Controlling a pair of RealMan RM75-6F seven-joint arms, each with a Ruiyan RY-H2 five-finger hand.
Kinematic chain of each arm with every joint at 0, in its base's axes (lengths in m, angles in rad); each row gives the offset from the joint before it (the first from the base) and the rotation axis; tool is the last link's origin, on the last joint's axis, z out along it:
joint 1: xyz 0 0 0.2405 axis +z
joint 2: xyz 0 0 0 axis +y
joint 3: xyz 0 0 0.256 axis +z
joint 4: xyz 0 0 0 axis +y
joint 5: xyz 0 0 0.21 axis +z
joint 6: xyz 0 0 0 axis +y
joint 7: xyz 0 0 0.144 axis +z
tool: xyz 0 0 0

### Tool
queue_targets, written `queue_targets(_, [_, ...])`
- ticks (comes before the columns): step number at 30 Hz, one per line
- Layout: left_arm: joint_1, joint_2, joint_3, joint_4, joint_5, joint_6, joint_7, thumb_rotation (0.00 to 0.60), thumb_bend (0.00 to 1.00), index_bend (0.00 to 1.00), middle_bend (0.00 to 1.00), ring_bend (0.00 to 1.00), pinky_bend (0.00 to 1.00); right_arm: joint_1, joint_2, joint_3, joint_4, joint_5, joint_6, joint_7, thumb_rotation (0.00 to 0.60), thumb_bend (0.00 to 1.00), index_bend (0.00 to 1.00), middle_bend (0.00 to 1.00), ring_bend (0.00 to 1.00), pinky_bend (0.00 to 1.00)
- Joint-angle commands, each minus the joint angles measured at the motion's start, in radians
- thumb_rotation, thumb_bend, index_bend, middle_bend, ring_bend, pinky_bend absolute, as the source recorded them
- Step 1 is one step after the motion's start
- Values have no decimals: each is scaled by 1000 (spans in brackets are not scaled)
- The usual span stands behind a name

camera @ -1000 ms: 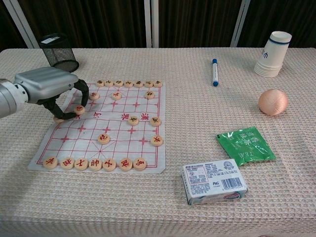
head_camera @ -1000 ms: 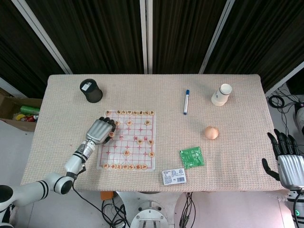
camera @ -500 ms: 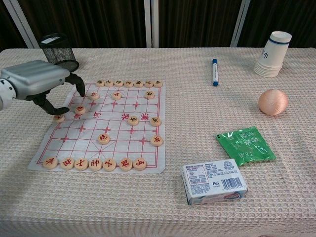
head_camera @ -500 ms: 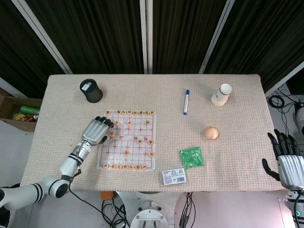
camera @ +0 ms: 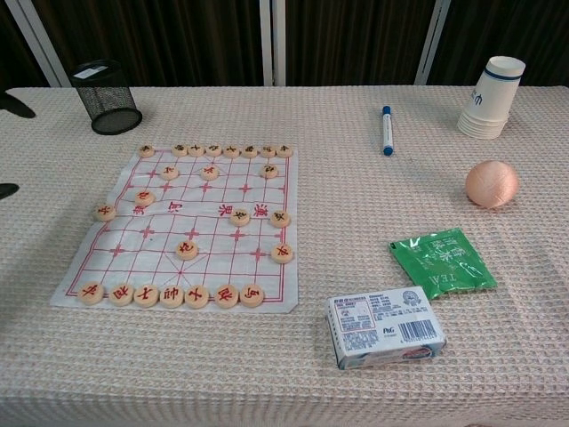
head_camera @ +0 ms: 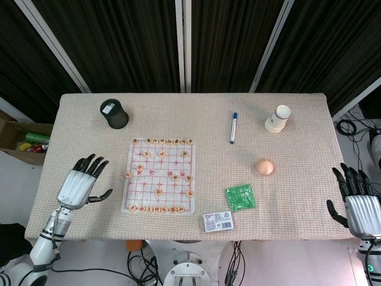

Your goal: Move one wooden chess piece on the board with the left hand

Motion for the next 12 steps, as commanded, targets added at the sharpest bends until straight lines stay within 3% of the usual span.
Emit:
queue_targets(1, [98,32,59,21,61,105,-65,111,188,123,122,85,230,0,-9,-2,5,-4,0,-21,600,342,14,0,0,8])
queue_targets(7, [183,32,97,59,125,192,-94,99,169,119,123,85,224,3,-16,-8,-3,-2,-16,-58,600,341,0,0,0,0])
queue_targets(12, [206,27,91,95,123,182,-139,98,161,118,123,85,222,6,-20,-8,-7,5,-25,-71,600,341,0,0,0,0])
